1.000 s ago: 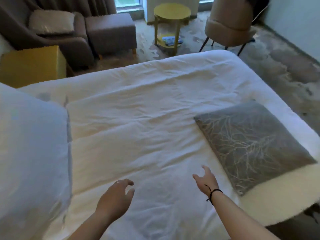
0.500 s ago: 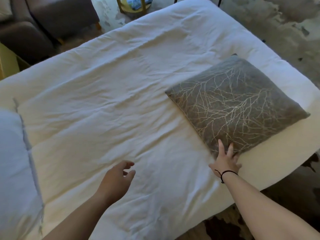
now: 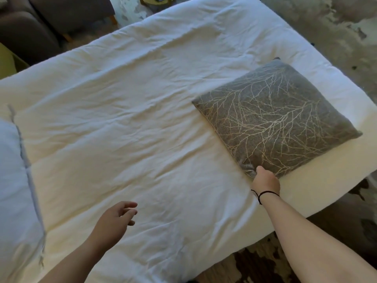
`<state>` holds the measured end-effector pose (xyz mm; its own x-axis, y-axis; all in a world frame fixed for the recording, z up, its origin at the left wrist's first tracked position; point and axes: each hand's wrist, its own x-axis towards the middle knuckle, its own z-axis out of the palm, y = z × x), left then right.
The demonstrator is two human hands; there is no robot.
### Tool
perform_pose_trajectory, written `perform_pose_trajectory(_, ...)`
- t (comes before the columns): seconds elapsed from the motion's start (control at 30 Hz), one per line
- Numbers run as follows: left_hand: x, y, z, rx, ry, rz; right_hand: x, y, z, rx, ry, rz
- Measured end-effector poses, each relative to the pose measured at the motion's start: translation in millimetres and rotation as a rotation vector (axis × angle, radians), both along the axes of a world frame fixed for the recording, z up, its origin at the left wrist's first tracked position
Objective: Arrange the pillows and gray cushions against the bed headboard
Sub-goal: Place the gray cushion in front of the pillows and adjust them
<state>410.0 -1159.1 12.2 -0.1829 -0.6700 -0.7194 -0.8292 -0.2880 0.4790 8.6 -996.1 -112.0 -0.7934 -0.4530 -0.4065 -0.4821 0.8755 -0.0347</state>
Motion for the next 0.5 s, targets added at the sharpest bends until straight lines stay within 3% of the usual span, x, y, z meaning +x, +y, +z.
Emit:
perform_pose_trajectory(0.23, 9.7, -4.1, 25.1, 0.057, 0.129, 0.089, 85.9, -66.6, 61.6, -0.205, -0.189, 0.030)
perform_pose_trajectory(0.5, 33.9, -39.5, 104.7, 0.121, 0.257, 0.260, 303.9, -139.4, 179.0, -0.663, -0.755, 0.152)
